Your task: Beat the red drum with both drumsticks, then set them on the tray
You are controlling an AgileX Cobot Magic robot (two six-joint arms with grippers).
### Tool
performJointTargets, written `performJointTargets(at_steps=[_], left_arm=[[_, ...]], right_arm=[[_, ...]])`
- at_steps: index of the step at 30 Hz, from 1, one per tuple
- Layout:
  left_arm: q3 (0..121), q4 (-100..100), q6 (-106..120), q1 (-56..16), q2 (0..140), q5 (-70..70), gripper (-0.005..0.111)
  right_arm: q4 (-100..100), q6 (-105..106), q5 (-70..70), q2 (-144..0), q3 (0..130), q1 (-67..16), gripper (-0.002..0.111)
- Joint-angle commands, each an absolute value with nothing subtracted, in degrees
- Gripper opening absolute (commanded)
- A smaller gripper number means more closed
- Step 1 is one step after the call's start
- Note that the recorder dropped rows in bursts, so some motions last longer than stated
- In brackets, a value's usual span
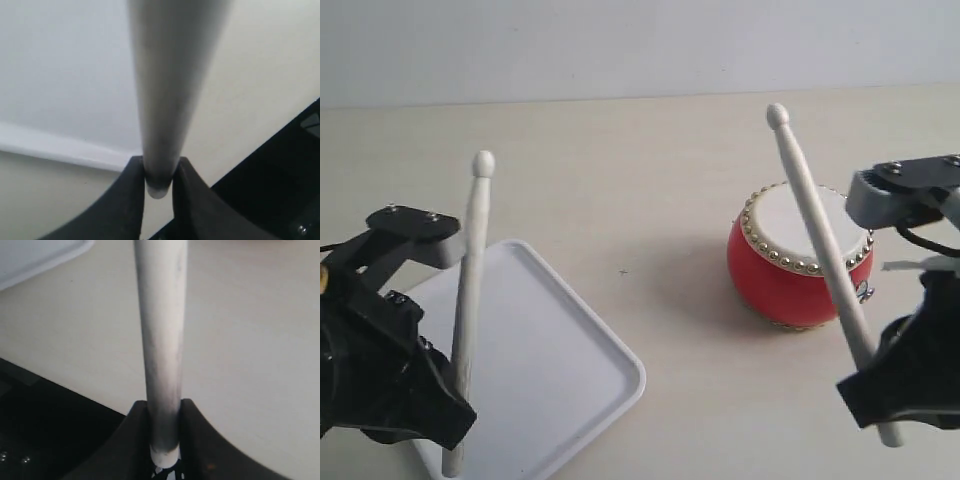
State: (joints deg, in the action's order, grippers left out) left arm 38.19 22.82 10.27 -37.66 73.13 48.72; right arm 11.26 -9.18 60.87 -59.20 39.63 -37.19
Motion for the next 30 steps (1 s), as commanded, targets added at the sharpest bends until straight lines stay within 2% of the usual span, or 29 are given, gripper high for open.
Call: performJointTargets(at_steps=[1,6,13,20,30], left_arm=[[32.8,26.3,7.3,-36.5,65.2,41.3,0.0],[27.1,26.2,-0.6,-36.5,55.1,34.6,0.0],[19.0,31.7,-6.9,-36.5,48.7,30.7,0.0],[16.0,40.0,-7.6,-36.5,49.4,27.3,0.0],[16.0,45.6,-7.2,-36.5,59.7,22.2,0.0]], right_arm=[[16.1,-3.1,59.3,-65.6,45.2,-37.0,0.0],[19.6,0.3,59.9,-72.7,51.3,-37.6,0.0],[19.3,0.8,59.8,-82.9,60.3,-44.4,0.0],[19.2,0.9,60.2,-89.8,66.6,-46.0,0.0],[19.5,0.8,63.3,-89.2,67.8,-46.0,0.0]])
